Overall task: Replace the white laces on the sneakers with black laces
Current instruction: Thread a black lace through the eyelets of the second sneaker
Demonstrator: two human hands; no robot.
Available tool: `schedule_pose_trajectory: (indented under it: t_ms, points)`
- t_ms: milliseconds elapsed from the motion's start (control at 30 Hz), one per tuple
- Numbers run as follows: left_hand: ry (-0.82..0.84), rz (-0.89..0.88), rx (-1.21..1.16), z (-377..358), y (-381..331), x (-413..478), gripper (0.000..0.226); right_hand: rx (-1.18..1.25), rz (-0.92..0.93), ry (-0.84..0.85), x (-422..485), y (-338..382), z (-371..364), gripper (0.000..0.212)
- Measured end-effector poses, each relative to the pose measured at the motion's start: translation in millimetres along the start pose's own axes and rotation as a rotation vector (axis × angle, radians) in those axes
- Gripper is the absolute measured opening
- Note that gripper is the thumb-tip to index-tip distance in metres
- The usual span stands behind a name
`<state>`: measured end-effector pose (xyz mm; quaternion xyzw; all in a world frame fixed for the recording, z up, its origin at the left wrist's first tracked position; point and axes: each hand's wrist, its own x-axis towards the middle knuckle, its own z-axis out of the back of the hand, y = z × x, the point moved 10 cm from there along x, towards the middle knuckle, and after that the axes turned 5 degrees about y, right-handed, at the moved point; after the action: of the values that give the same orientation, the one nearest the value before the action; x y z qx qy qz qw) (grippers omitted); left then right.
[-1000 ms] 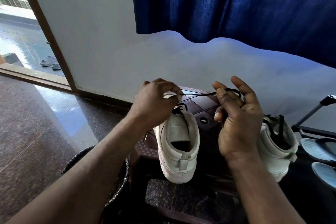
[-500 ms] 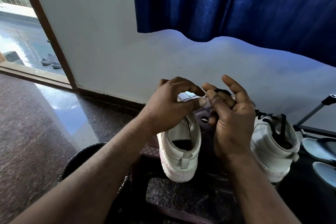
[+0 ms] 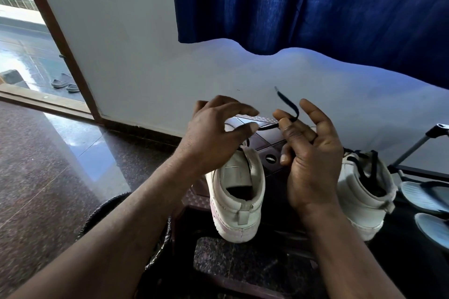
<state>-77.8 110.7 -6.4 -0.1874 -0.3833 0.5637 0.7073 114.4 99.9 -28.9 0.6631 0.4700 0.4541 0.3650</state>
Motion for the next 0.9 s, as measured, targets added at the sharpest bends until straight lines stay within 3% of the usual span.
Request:
schedule_pose_trajectory:
  t_ms: [133,400,533,733,800,900]
  points:
    - [0.017,-0.105,-0.047,-13,-24,-4,0.003,-0.028,-0.011,0.030,-3,-5,-7,0.045]
    - [0.025,0.120,0.048,-9,15,1,0.014,-0.005,0.003,-0.008,2,-4,5,0.032]
    - [0.044,0.104,-0.007,-13,14,2,0.033,-0.048,0.019,-0.011,3,-7,5,0.019]
    - [0.044,0.191,-0.001,3,17,-5,0.018,-0.063,0.034,-0.115,4,-7,22,0.003]
    - [0.081,0.237,0.079,9,18,-13,0.032,-0.141,0.069,-0.026,1,-4,10,0.002]
    - [0.214,0.282,0.236,5,20,-25,0.037,-0.369,0.128,0.243,-10,-7,-26,0.005]
